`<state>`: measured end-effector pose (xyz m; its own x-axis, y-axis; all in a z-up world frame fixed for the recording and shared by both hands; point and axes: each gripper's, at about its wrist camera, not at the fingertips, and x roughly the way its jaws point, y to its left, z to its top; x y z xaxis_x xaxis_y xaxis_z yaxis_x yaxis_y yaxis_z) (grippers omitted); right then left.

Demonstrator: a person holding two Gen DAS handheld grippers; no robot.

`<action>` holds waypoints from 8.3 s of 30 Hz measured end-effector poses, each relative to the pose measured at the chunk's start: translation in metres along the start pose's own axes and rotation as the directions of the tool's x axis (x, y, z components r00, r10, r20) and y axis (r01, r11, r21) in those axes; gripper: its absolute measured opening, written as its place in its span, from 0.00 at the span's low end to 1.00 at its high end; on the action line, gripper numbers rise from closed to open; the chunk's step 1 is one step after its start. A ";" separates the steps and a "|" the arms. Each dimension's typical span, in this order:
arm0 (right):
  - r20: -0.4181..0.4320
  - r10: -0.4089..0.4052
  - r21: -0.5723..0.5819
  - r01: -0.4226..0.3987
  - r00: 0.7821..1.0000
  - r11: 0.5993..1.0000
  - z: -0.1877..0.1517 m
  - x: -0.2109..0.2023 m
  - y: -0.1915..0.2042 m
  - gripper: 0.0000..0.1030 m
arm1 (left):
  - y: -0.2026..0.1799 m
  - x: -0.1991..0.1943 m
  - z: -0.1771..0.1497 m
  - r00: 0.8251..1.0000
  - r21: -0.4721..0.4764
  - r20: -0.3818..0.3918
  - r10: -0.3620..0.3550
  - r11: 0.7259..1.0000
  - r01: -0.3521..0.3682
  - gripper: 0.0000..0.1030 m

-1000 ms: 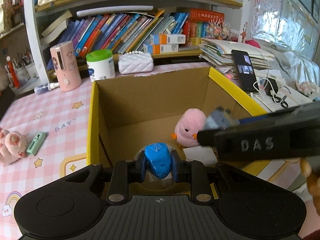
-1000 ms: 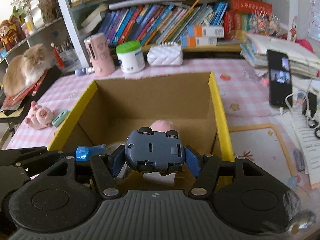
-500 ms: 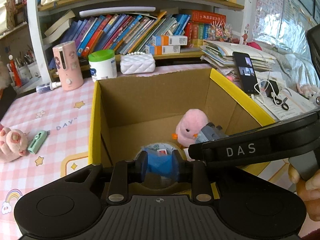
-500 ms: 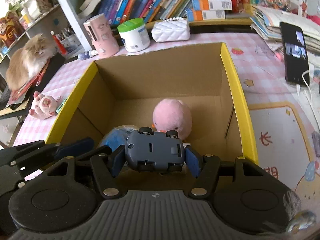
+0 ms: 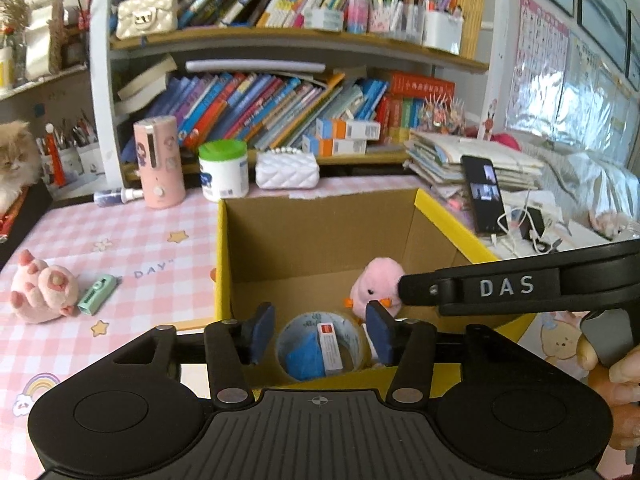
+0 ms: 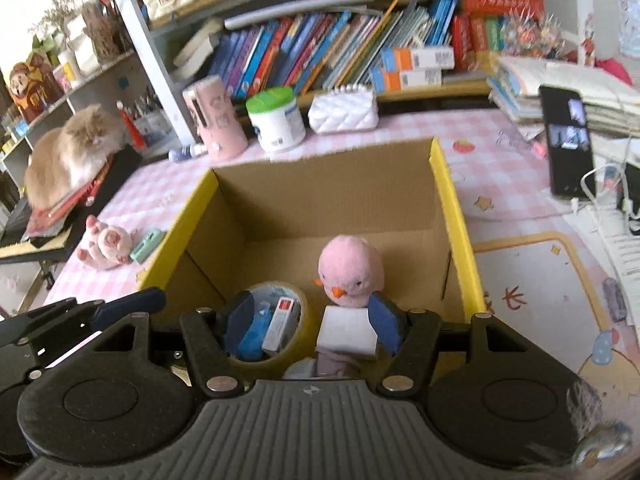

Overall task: Organize objects
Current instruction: 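Open the left tool on the blue toy while the right tool releases the car, then withdraw both open tools from the box toward the pink paw plush, then grasp the pink paw plush with the left tool while the right tool grasps the green eraser, then carry the pink plush and green eraser toward the yellow box with both tools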

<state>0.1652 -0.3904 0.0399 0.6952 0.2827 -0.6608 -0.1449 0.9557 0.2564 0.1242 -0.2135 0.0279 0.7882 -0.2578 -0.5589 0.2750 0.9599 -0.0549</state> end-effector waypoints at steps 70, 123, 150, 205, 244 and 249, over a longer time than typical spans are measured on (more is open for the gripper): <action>-0.022 -0.142 -0.061 0.140 0.990 0.988 -0.170 -0.039 0.255 0.72 | 0.207 -0.180 -0.132 0.976 -0.102 -0.140 0.169 0.978 -0.184 0.74; -0.073 0.008 -0.070 -0.013 0.997 0.997 -0.004 0.138 0.249 0.67 | 0.284 -0.013 -0.029 0.940 -0.146 -0.211 0.269 0.942 -0.302 0.74; -0.094 0.008 -0.011 -0.009 0.996 1.000 0.057 0.211 0.224 0.67 | 0.337 0.124 0.012 0.953 -0.370 -0.257 0.158 0.895 -0.248 0.97; -0.079 0.085 -0.302 -0.105 0.993 0.948 -0.006 0.140 0.291 0.22 | 0.321 -0.087 -0.058 0.965 -0.484 -0.116 0.234 0.835 -0.261 0.72; -0.084 -0.012 -0.140 0.000 0.996 0.990 -0.170 -0.021 0.273 0.22 | 0.252 -0.189 -0.144 0.992 -0.405 -0.128 0.022 0.912 -0.072 0.72; -0.081 -0.060 -0.086 0.053 0.995 0.995 -0.175 -0.032 0.253 0.22 | 0.231 -0.177 -0.139 0.990 -0.367 -0.136 -0.032 0.930 -0.020 0.72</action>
<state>-0.0168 -0.1434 0.0022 0.6432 0.2306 -0.7302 -0.1675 0.9729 0.1597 -0.0287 0.0690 -0.0008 0.6969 -0.2714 -0.6638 0.0383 0.9384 -0.3435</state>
